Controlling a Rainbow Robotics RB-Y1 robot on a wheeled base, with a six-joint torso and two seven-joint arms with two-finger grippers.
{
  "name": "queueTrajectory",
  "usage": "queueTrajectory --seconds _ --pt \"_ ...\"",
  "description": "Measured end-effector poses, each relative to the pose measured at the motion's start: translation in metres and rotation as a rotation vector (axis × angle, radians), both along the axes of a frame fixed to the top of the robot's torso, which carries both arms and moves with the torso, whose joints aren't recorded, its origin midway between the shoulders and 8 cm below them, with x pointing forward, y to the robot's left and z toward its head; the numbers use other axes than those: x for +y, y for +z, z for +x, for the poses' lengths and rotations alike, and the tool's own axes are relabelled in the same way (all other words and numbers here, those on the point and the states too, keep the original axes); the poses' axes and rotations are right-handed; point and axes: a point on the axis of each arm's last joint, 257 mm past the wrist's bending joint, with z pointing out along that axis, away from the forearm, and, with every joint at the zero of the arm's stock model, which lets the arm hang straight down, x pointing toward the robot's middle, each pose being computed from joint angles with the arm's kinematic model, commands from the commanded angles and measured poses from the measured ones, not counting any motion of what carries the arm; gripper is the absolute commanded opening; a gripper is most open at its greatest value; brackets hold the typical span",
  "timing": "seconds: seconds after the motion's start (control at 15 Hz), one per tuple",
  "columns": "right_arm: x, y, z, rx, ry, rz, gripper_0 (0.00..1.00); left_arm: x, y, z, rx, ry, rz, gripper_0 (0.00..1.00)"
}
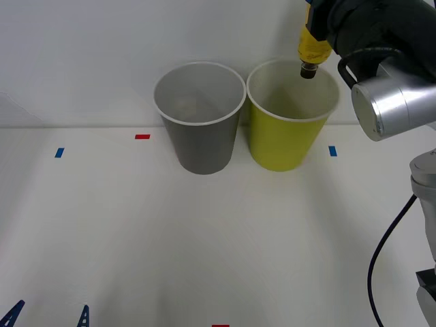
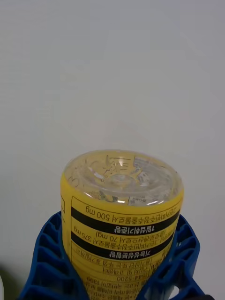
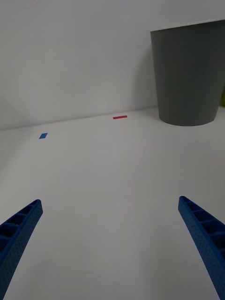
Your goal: Put cans in the gray bin and PET bottles in the light green bin.
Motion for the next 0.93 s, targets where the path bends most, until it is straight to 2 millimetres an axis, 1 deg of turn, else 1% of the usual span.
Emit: queueTrajectory --seconds 0.13,0.2,0.53,0.93 --pt "0.0006 -0.0003 0.0000 0.000 0.000 -0.005 0.88 0.0000 0.0000 0.0000 0.000 0.000 0.000 1.00" --pt "0.0010 -0.0004 -0.0001 0.000 0.001 -0.006 1.00 0.0000 0.0000 0.0000 0.000 0.000 0.000 1.00" --pt "0.0046 -0.0058 -0.0003 0.012 0.015 0.003 1.00 0.0000 0.0000 0.0000 0.000 0.000 0.000 1.00" --pt "0.0038 -0.0050 -0.0005 0.011 0.015 0.009 1.00 0.0000 0.0000 0.0000 0.000 0.000 0.000 1.00"
